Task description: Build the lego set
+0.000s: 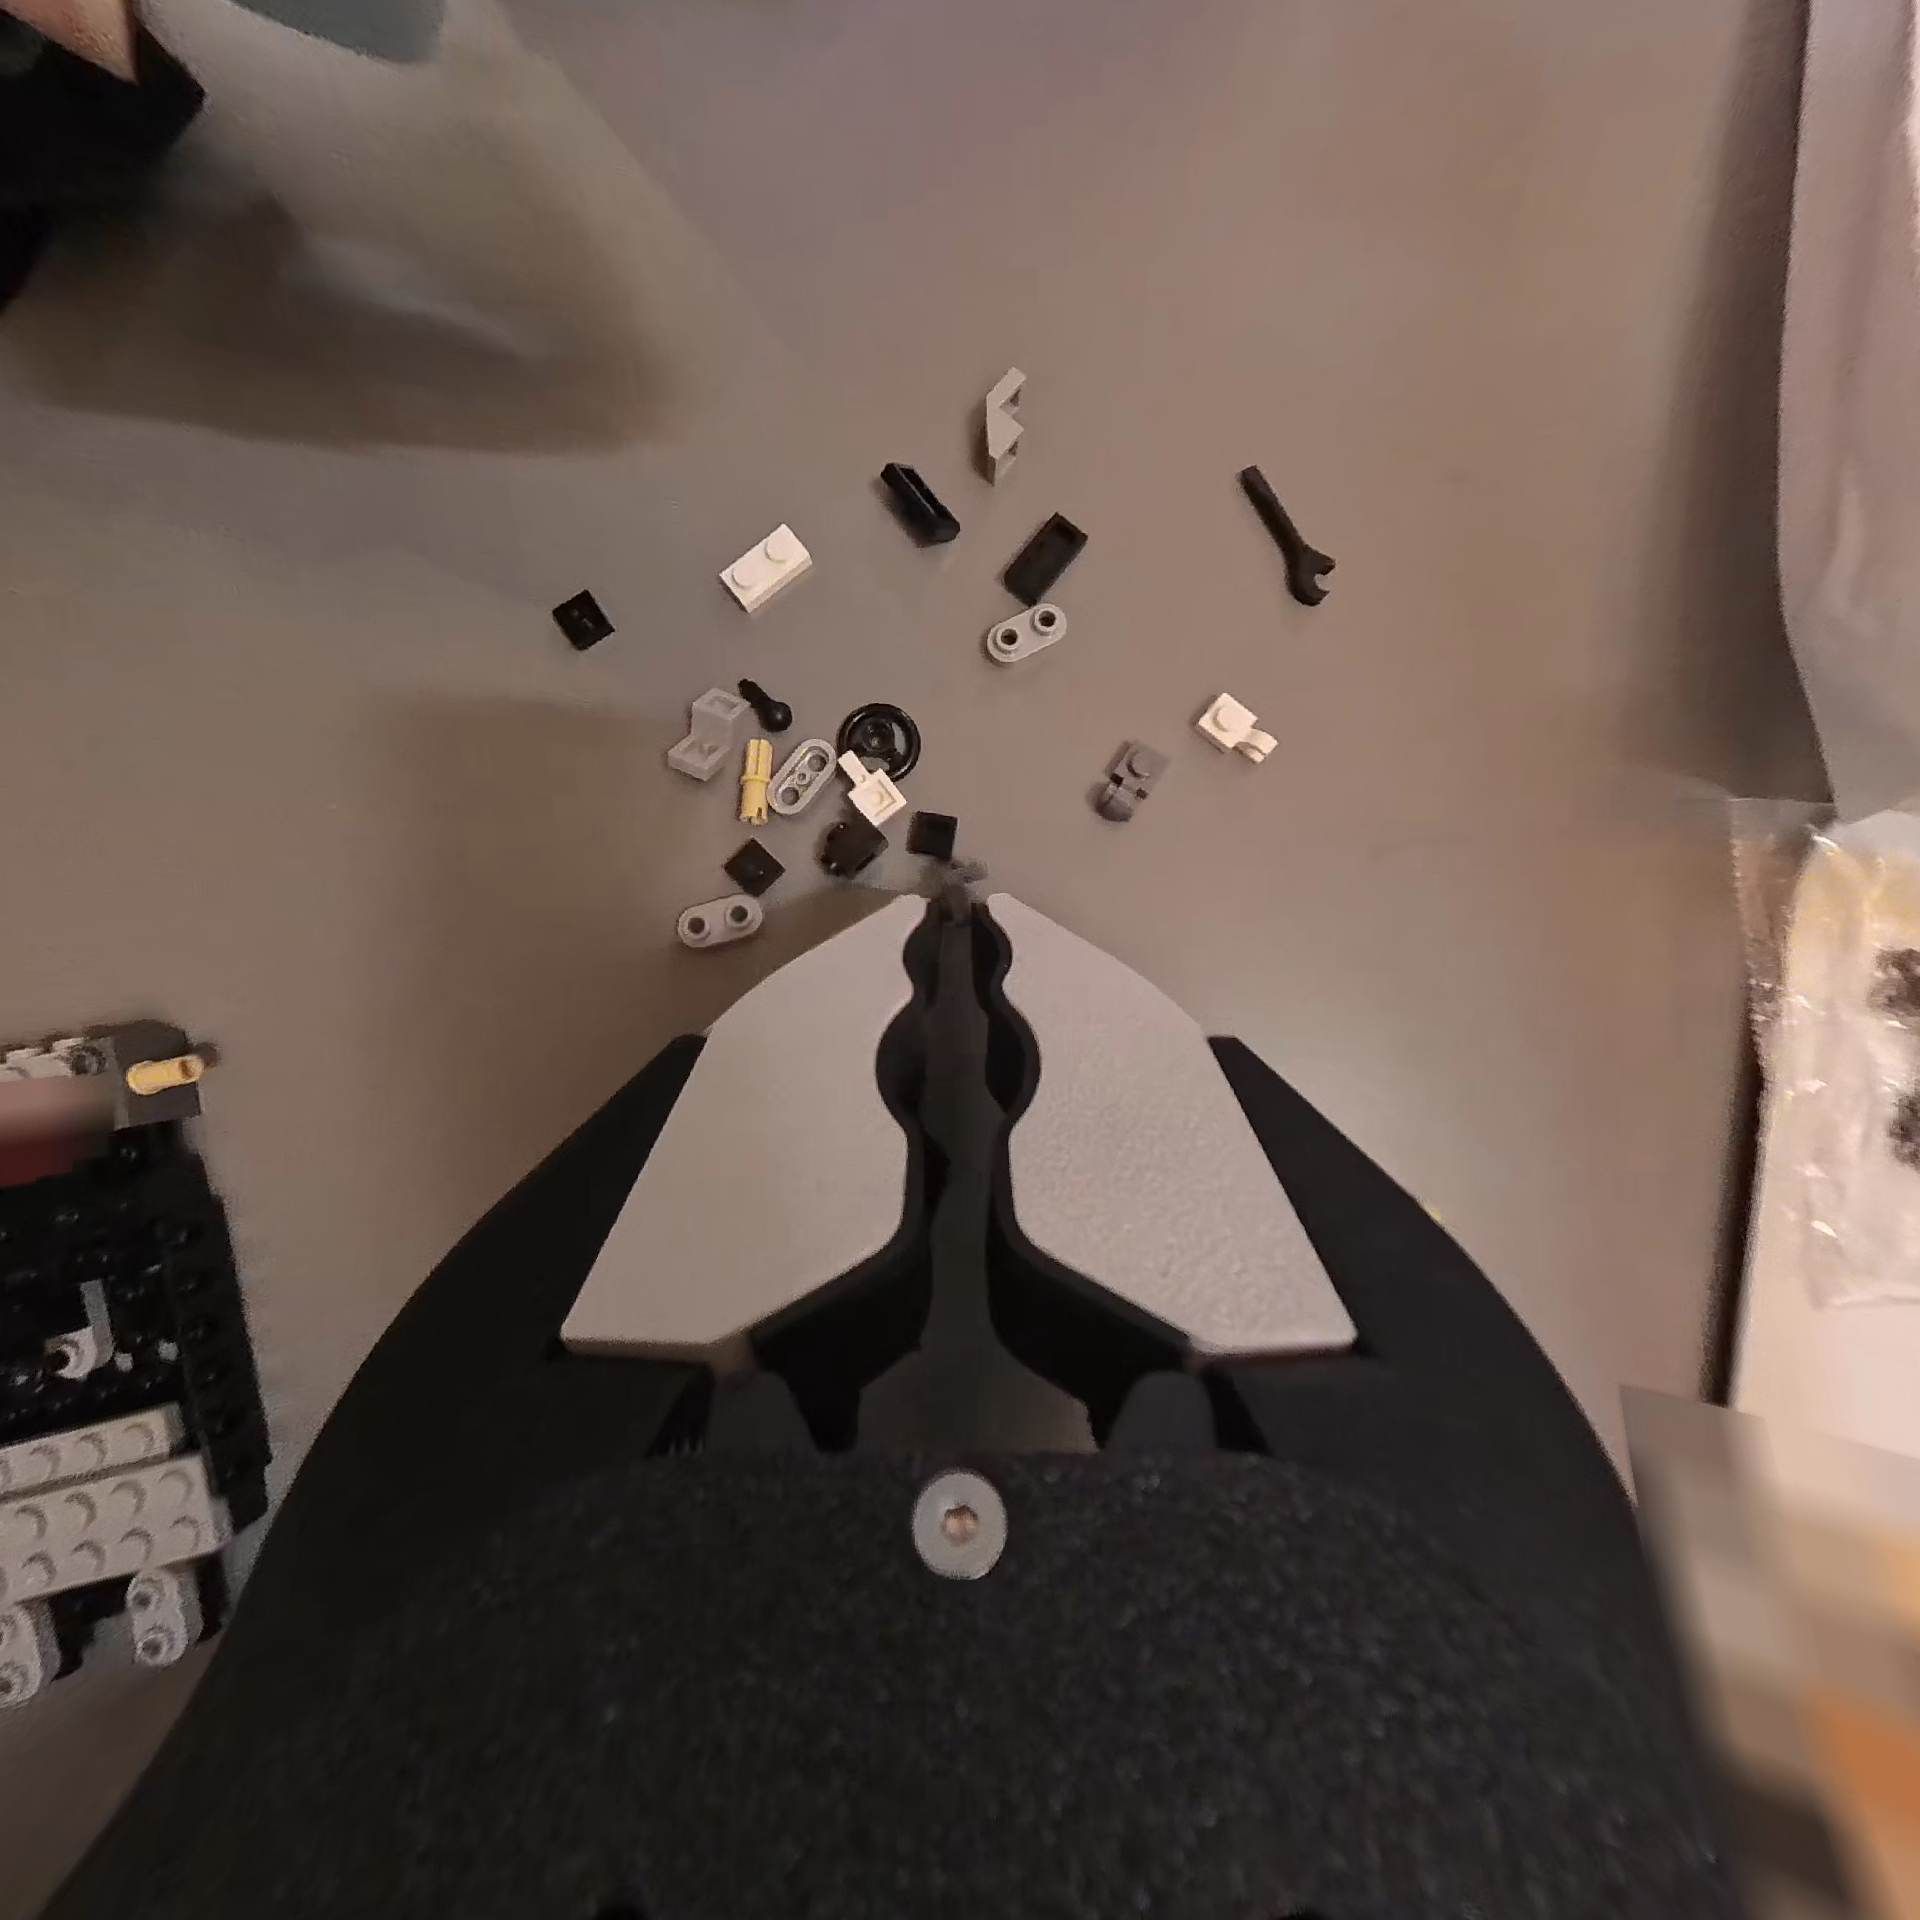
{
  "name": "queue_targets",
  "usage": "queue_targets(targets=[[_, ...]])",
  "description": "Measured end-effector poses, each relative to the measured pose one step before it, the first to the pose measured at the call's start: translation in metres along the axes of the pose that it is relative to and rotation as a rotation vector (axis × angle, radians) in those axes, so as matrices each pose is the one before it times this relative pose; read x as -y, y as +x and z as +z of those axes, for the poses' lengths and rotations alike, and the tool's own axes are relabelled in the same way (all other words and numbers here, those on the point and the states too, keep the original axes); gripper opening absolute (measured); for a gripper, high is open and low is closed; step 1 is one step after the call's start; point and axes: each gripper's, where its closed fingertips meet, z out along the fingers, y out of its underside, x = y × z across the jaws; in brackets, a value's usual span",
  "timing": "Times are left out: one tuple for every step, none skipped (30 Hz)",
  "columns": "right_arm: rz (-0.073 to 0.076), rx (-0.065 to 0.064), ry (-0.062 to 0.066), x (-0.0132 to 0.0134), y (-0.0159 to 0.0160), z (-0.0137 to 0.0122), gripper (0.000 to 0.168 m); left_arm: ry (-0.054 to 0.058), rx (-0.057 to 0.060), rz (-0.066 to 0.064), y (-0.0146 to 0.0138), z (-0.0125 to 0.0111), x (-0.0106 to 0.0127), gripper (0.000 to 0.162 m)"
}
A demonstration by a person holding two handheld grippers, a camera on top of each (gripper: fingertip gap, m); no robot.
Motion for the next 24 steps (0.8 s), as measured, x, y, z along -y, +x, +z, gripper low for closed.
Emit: queue_targets(targets=[[0.0037,-0.0077,0.0150,0.00116,0.00059,-0.00620,0.005,-0.0013,-0.0019,0.0015,0.00058,0.00026,-0.00028,0.000],[0.0051,-0.0065,0.0077,-0.00054,-0.00029,-0.00854,0.005,-0.0013,-0.0006,0.0031,0.00040,0.00016,-0.00030,0.000],[0.0017,-0.0035,-0.0021,-0.00302,-0.00208,-0.01016,0.005,-0.0005,-0.0013,0.0024,0.00039,0.00003,0.00003,0.000],[-0.0024,0.0044,-0.0110,-0.00559,-0.00518,-0.01092,0.005,0.0003,-0.0019,0.0003,0.00038,-0.00016,0.00022,0.000],[-0.0051,0.0086,-0.0135,-0.00759,-0.00799,-0.01090,0.005,0.0017,-0.0013,-0.0007,0.00024,-0.00022,0.00053,0.000],[-0.0018,0.0068,-0.0197,-0.00998,-0.00953,-0.00998,0.005,0.0023,-0.0013,-0.0008,0.00020,-0.00037,0.00085,0.000],[0.0045,0.0013,-0.0226,-0.01176,-0.00986,-0.00830,0.005,0.0021,-0.0016,-0.0009,0.00027,-0.00026,0.00077,0.000],[0.0092,-0.0011,-0.0218,-0.01267,-0.01010,-0.00617,0.005,0.0022,-0.0014,-0.0004,0.00040,-0.00026,0.00082,0.000],[0.0089,0.0009,-0.0170,-0.01255,-0.01069,-0.00402,0.005,0.0016,-0.0010,0.0009,0.00060,-0.00021,0.00052,0.000],[0.0074,-0.0001,-0.0066,-0.01077,-0.01047,-0.00212,0.005,0.0002,-0.0015,0.0015,0.00065,0.00003,0.00025,0.000],[0.0081,-0.0023,-0.0071,-0.00967,-0.00913,-0.00063,0.005,-0.0036,-0.0032,0.0015,0.00088,0.00045,-0.00063,0.000],[0.0100,-0.0082,-0.0086,-0.00845,-0.00660,0.00042,0.005,-0.0070,-0.0055,0.0017,0.00122,0.00078,-0.00117,0.000],[0.0096,-0.0155,-0.0042,-0.00659,-0.00361,0.00105,0.005,-0.0080,-0.0056,0.0028,0.00119,0.00087,-0.00144,0.000],[0.0093,-0.0197,0.0028,-0.00453,-0.00138,0.00137,0.005,-0.0101,-0.0059,0.0058,0.00106,0.00065,-0.00150,0.000],[0.0102,-0.0095,0.0074,-0.00278,-0.00135,0.00118,0.006,-0.0073,-0.0027,0.0072,0.00039,0.00039,-0.00100,0.000],[0.0105,-0.0072,0.0172,-0.00027,-0.00050,0.00025,0.009,-0.0020,0.0026,0.0068,-0.00038,0.00004,-0.00042,0.000],[0.0103,-0.0052,0.0189,0.00146,0.00009,-0.00109,0.010,-0.0043,0.0029,0.0069,-0.00079,0.00003,-0.00085,0.000],[0.0080,-0.0023,0.0185,0.00255,0.00015,-0.00220,0.012,-0.0021,0.0049,0.0041,-0.00114,-0.00007,-0.00073,0.000],[0.0041,-0.0060,0.0203,0.00390,0.00074,-0.00306,0.013,0.0011,0.0031,0.0013,-0.00103,0.00001,-0.00023,0.000],[-0.0003,-0.0031,0.0172,0.00415,0.00000,-0.00334,0.015,0.0006,0.0001,-0.0002,-0.00042,0.00019,-0.00029,0.000],[-0.0041,-0.0095,0.0149,0.00436,0.00056,-0.00366,0.016,0.0002,-0.0009,0.0006,-0.00002,0.00049,-0.00035,0.000],[-0.0051,-0.0161,0.0176,0.00475,0.00106,-0.00413,0.017,-0.0010,-0.0001,0.0027,0.00016,0.00065,-0.00053,0.000],[-0.0010,-0.0184,0.0243,0.00561,0.00134,-0.00463,0.017,-0.0029,0.0002,0.0043,0.00037,0.00054,-0.00056,0.000],[0.0036,-0.0280,0.0355,0.00701,0.00254,-0.00534,0.017,-0.0009,-0.0006,0.0044,0.00074,0.00035,-0.00025,0.000]])
